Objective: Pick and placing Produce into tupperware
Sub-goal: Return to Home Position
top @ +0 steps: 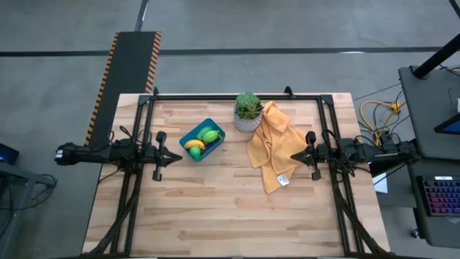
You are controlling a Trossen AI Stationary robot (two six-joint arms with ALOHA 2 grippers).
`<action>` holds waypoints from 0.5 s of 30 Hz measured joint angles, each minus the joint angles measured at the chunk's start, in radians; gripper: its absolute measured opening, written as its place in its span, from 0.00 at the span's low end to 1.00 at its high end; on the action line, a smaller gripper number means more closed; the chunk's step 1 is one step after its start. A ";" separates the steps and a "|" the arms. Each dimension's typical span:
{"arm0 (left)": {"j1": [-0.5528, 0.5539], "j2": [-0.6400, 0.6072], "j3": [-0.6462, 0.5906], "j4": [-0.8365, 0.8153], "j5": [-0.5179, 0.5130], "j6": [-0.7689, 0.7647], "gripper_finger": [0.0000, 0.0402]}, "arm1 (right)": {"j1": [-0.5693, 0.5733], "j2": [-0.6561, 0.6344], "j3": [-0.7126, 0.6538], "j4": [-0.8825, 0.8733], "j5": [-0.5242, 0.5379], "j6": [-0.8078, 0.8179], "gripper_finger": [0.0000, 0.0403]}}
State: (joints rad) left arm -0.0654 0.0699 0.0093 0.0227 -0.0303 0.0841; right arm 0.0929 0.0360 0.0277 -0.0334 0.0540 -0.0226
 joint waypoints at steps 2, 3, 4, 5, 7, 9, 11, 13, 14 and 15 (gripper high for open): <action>0.000 0.002 0.000 0.000 0.000 0.000 0.00 | 0.000 0.000 0.000 0.000 0.000 0.014 0.02; 0.000 0.002 0.000 0.000 0.000 0.000 0.00 | 0.000 0.000 0.000 0.000 0.000 0.022 0.02; 0.000 0.002 0.000 0.000 0.000 0.000 0.00 | 0.000 0.000 0.000 0.000 0.000 0.026 0.02; 0.000 0.002 0.000 0.000 0.000 0.000 0.00 | 0.000 0.000 0.000 0.000 0.000 0.029 0.02; 0.000 0.002 0.000 0.000 0.000 0.000 0.00 | 0.000 0.000 0.000 0.000 0.000 0.029 0.02; 0.000 0.002 0.000 0.000 0.000 0.000 0.00 | 0.000 0.000 0.000 0.000 0.000 0.030 0.02; 0.000 0.002 0.000 0.000 0.000 0.000 0.00 | 0.000 0.000 0.000 0.000 0.000 0.030 0.02; 0.000 0.002 0.000 0.000 0.000 0.000 0.00 | 0.000 0.000 0.000 0.000 0.000 0.030 0.02; 0.000 0.002 0.000 0.000 0.000 0.000 0.00 | 0.000 0.000 0.000 0.000 0.000 0.030 0.02; 0.000 0.002 0.000 0.000 0.000 0.000 0.00 | 0.000 0.000 0.000 0.000 0.000 0.030 0.02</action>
